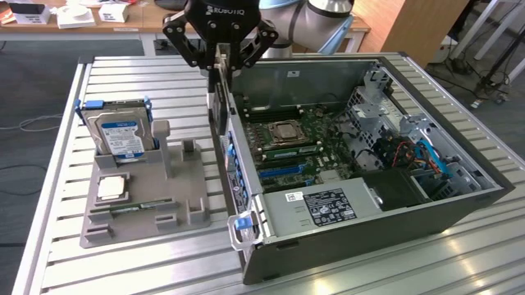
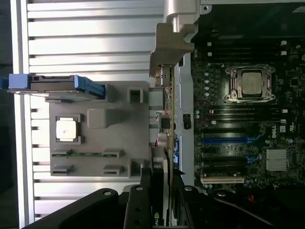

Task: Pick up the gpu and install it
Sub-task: 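Pick up the gpu and move the gpu toward the slot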

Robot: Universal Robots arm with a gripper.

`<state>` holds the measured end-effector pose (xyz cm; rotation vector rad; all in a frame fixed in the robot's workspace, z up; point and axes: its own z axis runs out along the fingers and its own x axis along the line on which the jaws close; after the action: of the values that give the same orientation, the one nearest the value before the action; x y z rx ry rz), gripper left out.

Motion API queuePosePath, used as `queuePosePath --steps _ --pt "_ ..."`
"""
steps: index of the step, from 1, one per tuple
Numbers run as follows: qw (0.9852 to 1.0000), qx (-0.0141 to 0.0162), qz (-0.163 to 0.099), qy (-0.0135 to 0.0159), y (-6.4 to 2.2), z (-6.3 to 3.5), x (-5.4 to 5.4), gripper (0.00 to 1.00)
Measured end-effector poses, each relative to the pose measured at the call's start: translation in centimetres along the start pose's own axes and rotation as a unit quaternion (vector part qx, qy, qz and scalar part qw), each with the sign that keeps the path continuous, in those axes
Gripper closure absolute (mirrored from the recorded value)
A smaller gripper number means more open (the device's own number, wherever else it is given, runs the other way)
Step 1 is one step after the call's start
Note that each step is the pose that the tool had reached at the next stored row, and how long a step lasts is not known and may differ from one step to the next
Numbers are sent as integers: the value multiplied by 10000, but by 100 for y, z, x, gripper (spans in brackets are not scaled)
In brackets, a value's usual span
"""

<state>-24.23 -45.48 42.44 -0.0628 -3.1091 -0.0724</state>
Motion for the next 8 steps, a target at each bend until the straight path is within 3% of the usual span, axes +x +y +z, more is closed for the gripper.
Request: queuePosePath --steps 8 --pt "10000 -15 0 1 13 -9 -326 73"
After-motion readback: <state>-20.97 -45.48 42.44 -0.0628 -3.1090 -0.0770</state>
